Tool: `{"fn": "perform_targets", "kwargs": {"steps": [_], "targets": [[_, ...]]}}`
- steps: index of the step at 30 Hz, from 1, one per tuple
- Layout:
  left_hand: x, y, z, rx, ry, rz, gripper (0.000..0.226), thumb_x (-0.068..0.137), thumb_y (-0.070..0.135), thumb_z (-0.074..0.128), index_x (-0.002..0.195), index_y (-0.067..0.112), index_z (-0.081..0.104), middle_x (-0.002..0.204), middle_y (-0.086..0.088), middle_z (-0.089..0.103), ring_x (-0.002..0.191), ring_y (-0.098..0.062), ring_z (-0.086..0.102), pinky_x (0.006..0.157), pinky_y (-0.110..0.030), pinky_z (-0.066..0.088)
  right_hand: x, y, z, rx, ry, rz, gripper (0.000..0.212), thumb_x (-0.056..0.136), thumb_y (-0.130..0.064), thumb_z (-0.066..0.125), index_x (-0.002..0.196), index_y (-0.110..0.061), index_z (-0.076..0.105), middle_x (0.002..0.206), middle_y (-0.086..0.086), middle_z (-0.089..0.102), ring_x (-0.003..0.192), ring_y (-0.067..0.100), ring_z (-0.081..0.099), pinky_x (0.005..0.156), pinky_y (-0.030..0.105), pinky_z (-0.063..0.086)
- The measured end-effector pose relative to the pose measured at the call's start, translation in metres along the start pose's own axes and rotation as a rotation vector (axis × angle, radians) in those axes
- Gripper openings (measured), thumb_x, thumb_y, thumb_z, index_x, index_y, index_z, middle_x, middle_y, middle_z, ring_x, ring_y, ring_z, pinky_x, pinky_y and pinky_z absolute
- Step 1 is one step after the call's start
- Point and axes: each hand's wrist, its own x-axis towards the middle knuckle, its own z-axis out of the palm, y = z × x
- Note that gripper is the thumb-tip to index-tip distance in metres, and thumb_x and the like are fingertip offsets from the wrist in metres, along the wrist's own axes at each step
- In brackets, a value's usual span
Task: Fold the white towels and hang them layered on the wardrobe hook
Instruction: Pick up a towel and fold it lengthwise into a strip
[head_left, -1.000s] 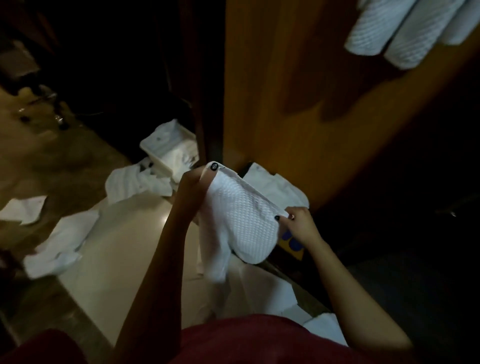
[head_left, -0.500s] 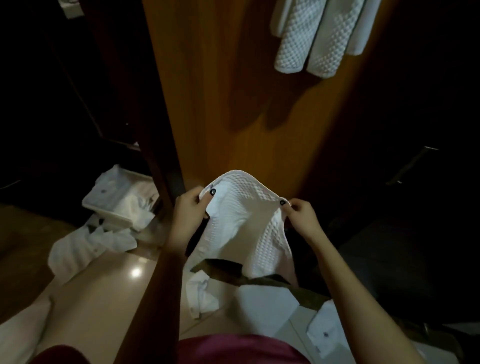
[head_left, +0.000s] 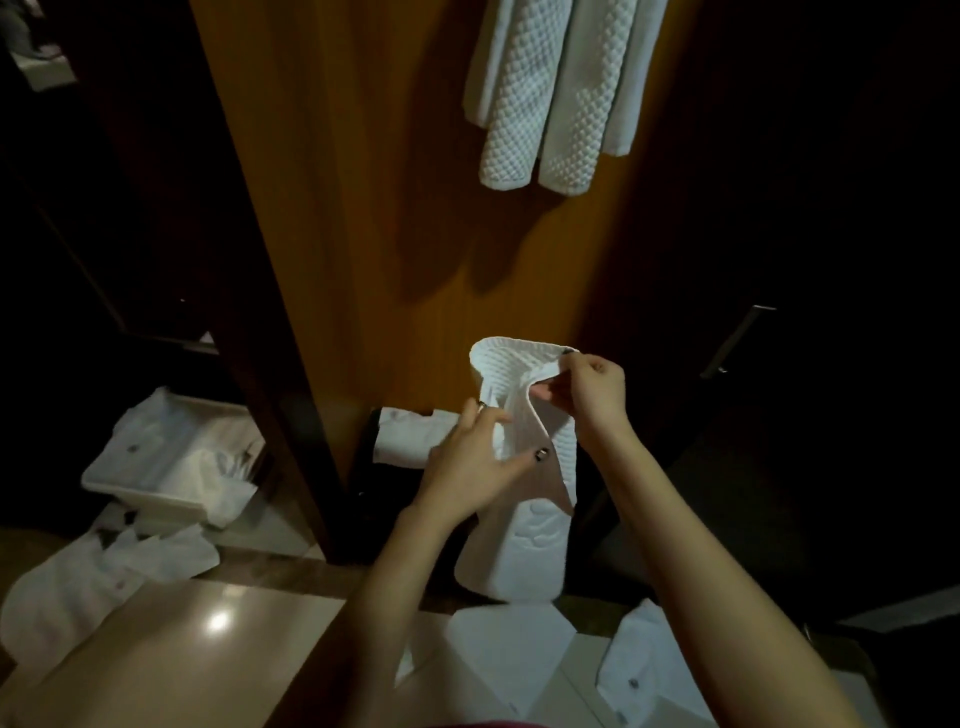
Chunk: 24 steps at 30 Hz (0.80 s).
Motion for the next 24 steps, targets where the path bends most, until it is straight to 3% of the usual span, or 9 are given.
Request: {"fn": "perform_targets", "kwargs": {"steps": [2, 4, 7, 9, 13, 17, 21, 24], "targets": [[0.011, 0.02, 0.014, 0.062, 0.047, -0.022, 0.067, 0.075, 0.068, 0.065, 0.121, 0.024, 0.044, 0.121, 0.004, 0.037, 0.098, -0.017, 0.053, 0.073, -0.035, 0.041, 0.004, -0.009, 0.003, -0.025, 0.044, -0.041, 0.019, 0.094, -0.005, 0.049, 0.076, -0.005, 0.055, 0.076, 0.023, 0.056, 0.066, 0.032, 0.065, 0.074, 0.047, 0.059], [0.024, 0.036, 0.018, 0.069, 0.15, -0.018, 0.063, 0.079, 0.058, 0.066, 0.12, 0.017, 0.043, 0.119, -0.001, 0.039, 0.093, -0.02, 0.052, 0.07, -0.033, 0.037, 0.006, -0.02, 0.004, -0.05, 0.096, -0.091, 0.022, 0.093, -0.008, 0.049, 0.071, -0.007, 0.052, 0.078, 0.02, 0.053, 0.076, 0.032, 0.057, 0.079, 0.051, 0.054], [0.044, 0.05, 0.01, 0.032, 0.217, 0.028, 0.039, 0.091, 0.03, 0.055, 0.124, 0.012, 0.044, 0.123, -0.006, 0.043, 0.099, -0.028, 0.057, 0.072, -0.034, 0.042, 0.008, -0.041, 0.001, -0.008, 0.152, -0.17, 0.017, 0.093, -0.009, 0.048, 0.079, -0.006, 0.057, 0.076, 0.02, 0.057, 0.072, 0.033, 0.062, 0.07, 0.042, 0.052], [0.055, 0.049, -0.001, -0.032, 0.23, 0.098, 0.032, 0.095, 0.022, 0.051, 0.125, 0.01, 0.052, 0.121, -0.006, 0.05, 0.101, -0.026, 0.055, 0.078, -0.032, 0.044, 0.01, -0.056, -0.006, 0.047, 0.186, -0.198, 0.017, 0.094, -0.009, 0.048, 0.082, -0.004, 0.06, 0.075, 0.019, 0.064, 0.067, 0.026, 0.07, 0.068, 0.037, 0.057], [0.067, 0.038, -0.029, -0.203, 0.321, 0.169, 0.018, 0.091, 0.015, 0.067, 0.105, 0.004, 0.071, 0.103, -0.005, 0.064, 0.089, -0.013, 0.055, 0.066, -0.008, 0.038, 0.014, -0.079, -0.027, 0.158, 0.174, -0.243, 0.015, 0.09, -0.002, 0.046, 0.085, 0.0, 0.06, 0.075, 0.022, 0.064, 0.055, 0.021, 0.067, 0.055, 0.029, 0.056], [0.068, 0.035, -0.052, -0.518, 0.226, 0.169, 0.011, 0.086, 0.008, 0.072, 0.096, 0.005, 0.075, 0.09, -0.004, 0.07, 0.084, -0.011, 0.061, 0.07, -0.023, 0.045, 0.013, -0.078, -0.049, 0.139, 0.22, -0.233, 0.018, 0.091, -0.004, 0.048, 0.081, 0.004, 0.06, 0.07, 0.02, 0.064, 0.052, 0.021, 0.066, 0.055, 0.028, 0.057], [0.068, 0.036, -0.065, -0.677, 0.167, 0.186, 0.011, 0.089, 0.008, 0.068, 0.085, 0.018, 0.073, 0.079, 0.009, 0.07, 0.073, 0.007, 0.064, 0.06, -0.009, 0.045, 0.009, -0.063, -0.073, 0.107, 0.232, -0.175, 0.02, 0.095, -0.011, 0.052, 0.078, -0.008, 0.063, 0.051, 0.004, 0.064, 0.044, 0.013, 0.062, 0.047, 0.022, 0.052], [0.075, 0.042, -0.072, -0.686, 0.146, 0.19, 0.017, 0.088, 0.009, 0.069, 0.078, 0.022, 0.072, 0.071, 0.017, 0.071, 0.07, 0.008, 0.064, 0.056, -0.008, 0.047, 0.01, -0.044, -0.091, -0.054, 0.219, -0.182, 0.026, 0.093, -0.019, 0.057, 0.068, -0.012, 0.058, 0.053, 0.0, 0.056, 0.047, 0.013, 0.053, 0.049, 0.023, 0.046]]}}
